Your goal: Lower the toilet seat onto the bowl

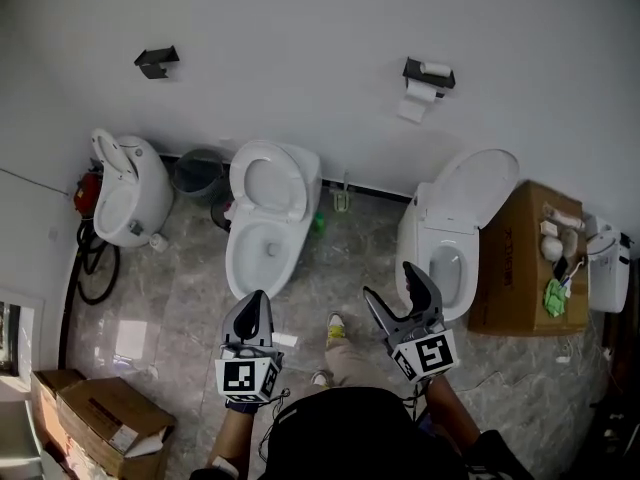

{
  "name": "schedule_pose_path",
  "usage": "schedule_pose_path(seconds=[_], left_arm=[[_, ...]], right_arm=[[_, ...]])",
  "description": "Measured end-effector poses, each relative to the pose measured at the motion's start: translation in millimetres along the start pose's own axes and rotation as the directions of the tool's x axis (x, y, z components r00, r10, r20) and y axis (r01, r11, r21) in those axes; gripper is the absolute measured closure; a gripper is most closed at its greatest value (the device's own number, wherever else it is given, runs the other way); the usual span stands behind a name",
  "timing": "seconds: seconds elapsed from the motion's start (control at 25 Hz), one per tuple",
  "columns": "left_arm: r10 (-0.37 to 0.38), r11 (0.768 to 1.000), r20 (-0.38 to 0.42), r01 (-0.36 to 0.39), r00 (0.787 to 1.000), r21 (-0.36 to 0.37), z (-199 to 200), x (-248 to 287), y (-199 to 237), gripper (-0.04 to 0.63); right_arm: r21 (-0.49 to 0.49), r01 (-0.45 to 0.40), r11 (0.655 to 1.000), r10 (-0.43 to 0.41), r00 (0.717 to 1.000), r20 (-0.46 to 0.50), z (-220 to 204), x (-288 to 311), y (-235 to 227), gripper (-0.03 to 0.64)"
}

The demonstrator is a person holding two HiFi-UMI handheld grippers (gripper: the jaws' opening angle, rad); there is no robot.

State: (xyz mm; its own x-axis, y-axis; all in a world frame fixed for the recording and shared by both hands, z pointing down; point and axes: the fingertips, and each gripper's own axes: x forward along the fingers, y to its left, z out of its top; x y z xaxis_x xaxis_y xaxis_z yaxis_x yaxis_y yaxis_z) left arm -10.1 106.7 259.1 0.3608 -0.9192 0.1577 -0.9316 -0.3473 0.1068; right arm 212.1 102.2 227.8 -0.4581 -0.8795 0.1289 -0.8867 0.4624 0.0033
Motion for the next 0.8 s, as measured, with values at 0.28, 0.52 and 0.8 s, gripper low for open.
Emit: schedule_pose_path(seconds=[0.28, 0.52, 0.8], left_arm=[[0.08, 0.997, -0.028, -0.08, 0.996, -0.001, 7, 57, 25, 0.584], [0.134, 0.991, -0.071, -0.133, 0.988, 0.024, 2, 91, 47, 0.584], [0.192, 0.981, -0.068, -0.191, 0.979, 0.016, -5, 110, 84, 0.584]], right_arm=[[-0.004, -0.083, 0.997, 0.083, 0.996, -0.017, -1, 81, -34, 0.268], [0.024, -0.142, 0.99, 0.143, 0.988, -0.063, -29, 139, -51, 0.272], [0.058, -0.217, 0.975, 0.223, 0.964, -0.146, -78, 212, -37, 0.279]])
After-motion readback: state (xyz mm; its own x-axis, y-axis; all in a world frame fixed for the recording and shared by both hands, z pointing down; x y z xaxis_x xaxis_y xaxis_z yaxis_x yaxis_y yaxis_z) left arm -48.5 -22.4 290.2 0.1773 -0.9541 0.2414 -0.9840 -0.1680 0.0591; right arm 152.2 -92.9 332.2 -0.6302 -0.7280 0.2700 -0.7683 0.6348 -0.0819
